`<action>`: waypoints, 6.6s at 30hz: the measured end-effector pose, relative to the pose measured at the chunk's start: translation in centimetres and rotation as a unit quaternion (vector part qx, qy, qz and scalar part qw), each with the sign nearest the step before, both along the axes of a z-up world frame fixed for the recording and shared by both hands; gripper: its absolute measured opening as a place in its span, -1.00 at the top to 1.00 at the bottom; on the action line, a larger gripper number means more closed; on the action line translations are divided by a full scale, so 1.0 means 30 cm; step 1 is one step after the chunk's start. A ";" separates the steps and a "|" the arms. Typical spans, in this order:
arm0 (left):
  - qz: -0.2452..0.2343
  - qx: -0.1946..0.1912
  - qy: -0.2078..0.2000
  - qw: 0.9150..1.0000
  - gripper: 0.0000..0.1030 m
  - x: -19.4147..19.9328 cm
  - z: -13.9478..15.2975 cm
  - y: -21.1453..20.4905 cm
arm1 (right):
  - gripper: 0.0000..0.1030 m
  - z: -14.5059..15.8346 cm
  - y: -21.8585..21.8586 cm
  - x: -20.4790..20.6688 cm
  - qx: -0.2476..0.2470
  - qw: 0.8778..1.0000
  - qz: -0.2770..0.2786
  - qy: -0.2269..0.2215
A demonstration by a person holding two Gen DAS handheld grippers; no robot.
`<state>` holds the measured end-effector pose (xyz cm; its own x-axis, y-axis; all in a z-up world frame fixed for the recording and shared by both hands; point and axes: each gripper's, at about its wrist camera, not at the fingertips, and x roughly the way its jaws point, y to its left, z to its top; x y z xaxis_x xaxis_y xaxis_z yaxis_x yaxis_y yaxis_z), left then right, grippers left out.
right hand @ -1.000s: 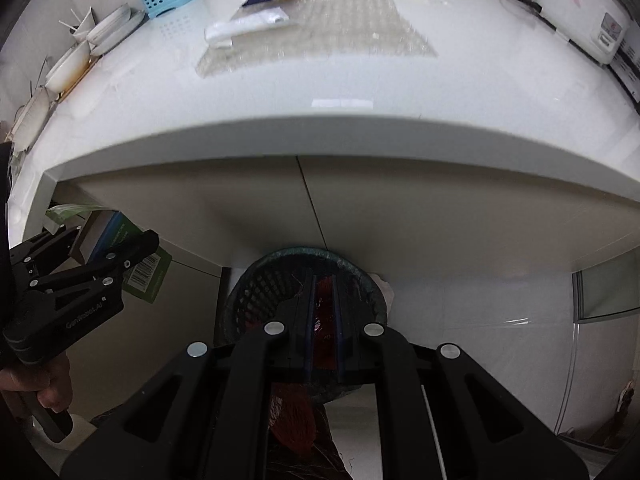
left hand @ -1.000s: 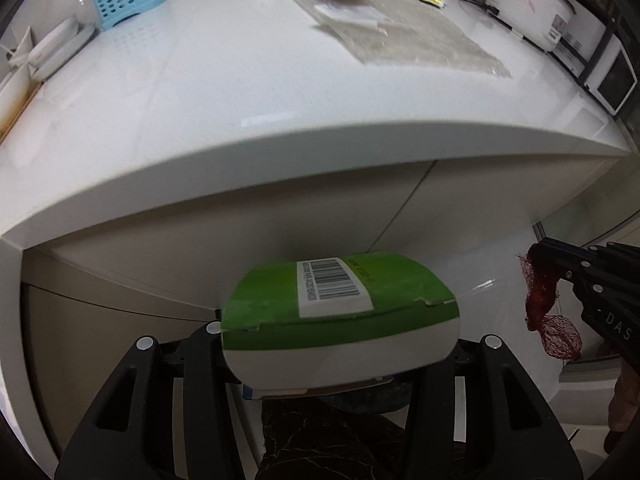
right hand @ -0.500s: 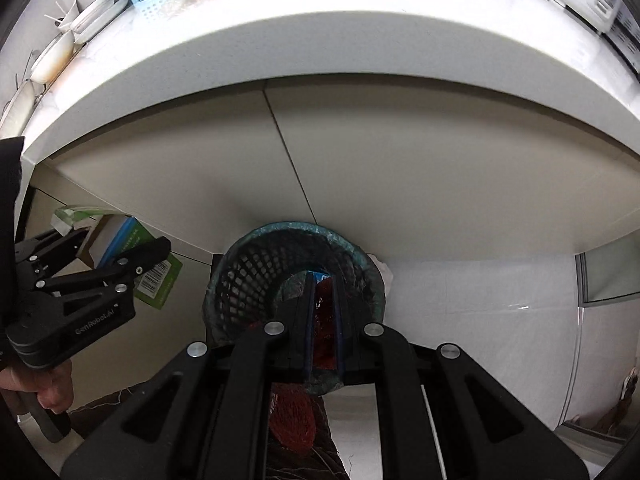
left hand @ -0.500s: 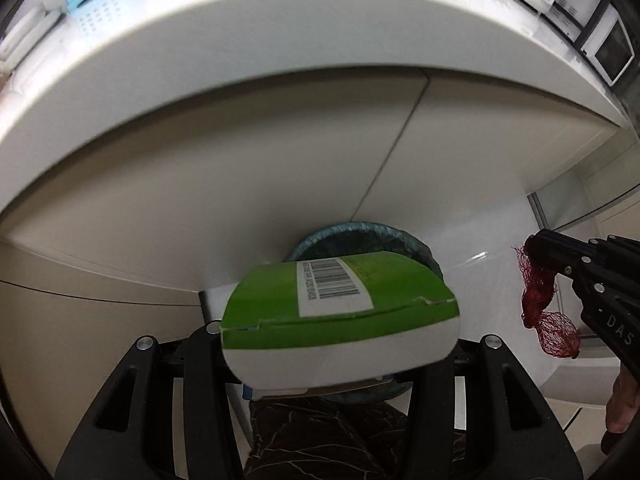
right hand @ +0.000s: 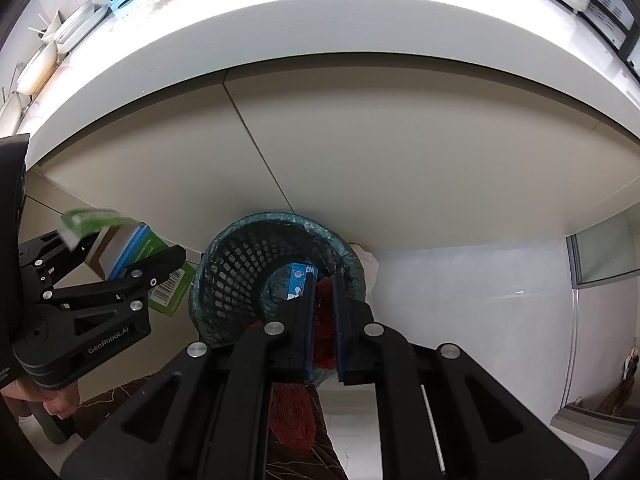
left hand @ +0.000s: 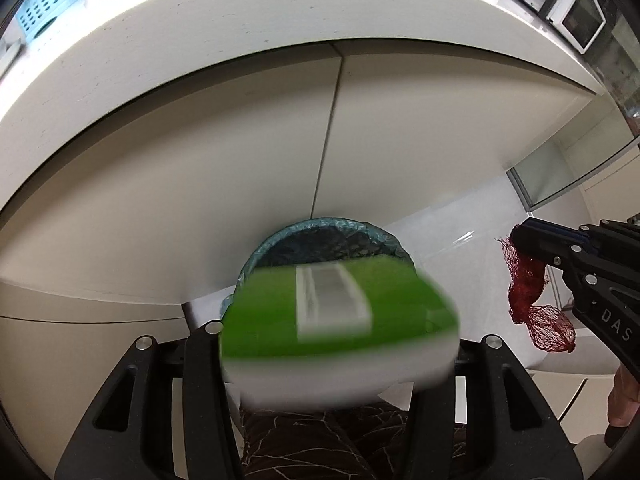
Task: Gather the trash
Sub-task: 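Open the left tool over the bin while the right tool drops the red bag, then raise both open tools back over the counter, then grasp the blue snack bag with the left tool while the right tool grasps the yellow snack bag, then lift both bags and carry them with both tools toward the trash bin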
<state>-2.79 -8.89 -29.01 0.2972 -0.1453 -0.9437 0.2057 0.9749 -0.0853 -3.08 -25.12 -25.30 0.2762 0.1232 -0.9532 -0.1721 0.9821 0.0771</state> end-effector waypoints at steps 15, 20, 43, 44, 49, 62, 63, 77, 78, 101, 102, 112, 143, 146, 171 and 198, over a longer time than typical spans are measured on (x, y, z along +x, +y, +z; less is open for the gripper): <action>0.070 0.003 -0.022 0.997 -0.85 -0.039 0.038 0.119 | 0.86 -0.001 0.059 0.026 0.009 1.000 0.021 -0.003; 0.109 0.004 -0.018 0.994 -0.88 -0.047 0.037 0.198 | 0.86 -0.018 0.110 0.046 0.017 0.999 0.043 -0.001; 0.145 0.011 -0.003 0.989 -0.88 -0.073 0.004 0.293 | 0.44 -0.181 0.262 0.079 0.005 0.994 0.093 0.057; 0.145 0.010 -0.001 0.989 -0.88 -0.072 0.003 0.295 | 0.24 -0.186 0.259 0.078 0.008 0.994 0.092 0.061; 0.145 0.009 -0.001 0.989 -0.88 -0.069 0.002 0.296 | -0.31 -0.183 0.249 0.080 0.002 0.995 0.084 0.050; 0.149 0.000 -0.007 0.989 -0.88 -0.060 0.044 0.292 | -0.85 -0.113 0.191 0.093 -0.028 0.998 0.061 0.001; 0.149 0.003 -0.008 0.989 -0.88 -0.058 0.058 0.290 | -0.85 -0.097 0.181 0.095 -0.030 0.998 0.058 -0.003; 0.159 -0.016 -0.038 0.986 -0.88 -0.045 0.322 0.281 | -0.85 0.194 0.059 0.111 -0.016 0.998 0.003 -0.054; 0.159 -0.016 -0.040 0.986 -0.88 -0.041 0.340 0.276 | -0.85 0.222 0.054 0.113 -0.016 0.998 0.003 -0.061; 0.149 -0.030 -0.101 0.983 -0.88 0.219 0.734 0.211 | -0.85 0.638 -0.003 0.307 -0.014 0.985 -0.019 -0.170; 0.149 -0.030 -0.102 0.983 -0.88 0.234 0.740 0.214 | -0.85 0.643 -0.003 0.318 -0.015 0.985 -0.019 -0.172; 0.146 -0.022 -0.101 0.984 -0.88 0.414 0.768 0.211 | -0.85 0.673 0.005 0.468 -0.027 0.985 -0.026 -0.171; 0.079 0.015 -0.059 0.995 -0.86 0.948 0.613 0.184 | -0.85 0.610 -0.097 1.250 0.018 0.984 -0.172 -0.035; 0.079 0.013 -0.044 0.996 -0.86 0.979 0.583 0.184 | -0.85 0.563 -0.109 1.334 0.032 0.981 -0.193 -0.008; 0.059 0.034 0.017 0.998 -0.01 1.061 0.415 0.076 | -0.24 0.274 -0.017 1.614 -0.024 0.951 -0.297 0.085; 0.082 0.029 -0.007 0.996 0.65 1.058 0.496 0.224 | 0.57 0.471 0.015 1.548 -0.034 0.965 -0.259 0.016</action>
<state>28.96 -2.17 -14.13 0.3256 -0.0395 -0.9447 0.0434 0.9987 -0.0268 43.37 -24.67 -11.16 0.2549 -0.0868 -0.9631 0.3448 0.9386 0.0066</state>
